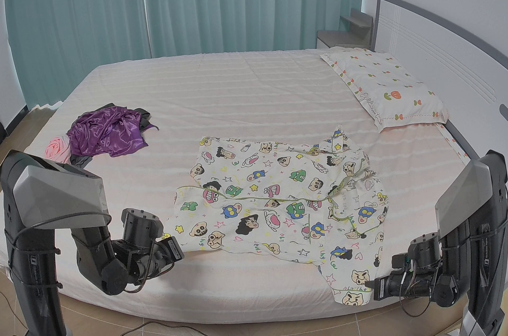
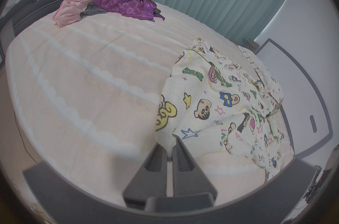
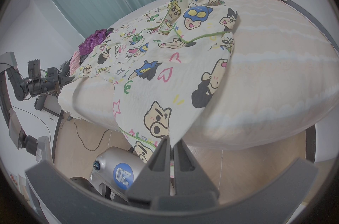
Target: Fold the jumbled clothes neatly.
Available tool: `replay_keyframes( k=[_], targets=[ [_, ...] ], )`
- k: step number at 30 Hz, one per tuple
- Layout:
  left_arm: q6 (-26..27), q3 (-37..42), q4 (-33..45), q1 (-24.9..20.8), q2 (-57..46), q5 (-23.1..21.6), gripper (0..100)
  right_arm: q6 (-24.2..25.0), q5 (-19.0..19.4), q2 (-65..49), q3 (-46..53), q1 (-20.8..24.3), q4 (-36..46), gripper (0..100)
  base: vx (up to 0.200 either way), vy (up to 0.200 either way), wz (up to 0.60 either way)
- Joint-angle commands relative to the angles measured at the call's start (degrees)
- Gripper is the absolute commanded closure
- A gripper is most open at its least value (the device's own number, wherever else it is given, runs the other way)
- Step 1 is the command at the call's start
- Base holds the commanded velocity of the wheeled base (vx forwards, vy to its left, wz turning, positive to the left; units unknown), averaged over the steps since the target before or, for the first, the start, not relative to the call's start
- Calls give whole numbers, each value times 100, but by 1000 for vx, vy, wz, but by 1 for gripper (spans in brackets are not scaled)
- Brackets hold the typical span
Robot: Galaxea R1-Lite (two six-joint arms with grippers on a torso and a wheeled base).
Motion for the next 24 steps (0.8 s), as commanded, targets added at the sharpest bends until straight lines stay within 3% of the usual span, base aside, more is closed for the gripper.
replay_keyframes(
  k=[1, 11, 24],
  targets=[
    [30, 210, 5, -72, -141, 6, 100, -22, 3, -43, 107, -68, -102, 100, 0, 0, 0],
    [523, 667, 5, -54, -150, 50, 100, -391, 3, -219, 107, -200, 487, 100, 0, 0, 0],
    [742, 1150, -4, -186, -123, 41, 100, -866, 3, -605, 107, -279, 1401, 100, 0, 0, 0]
  ],
)
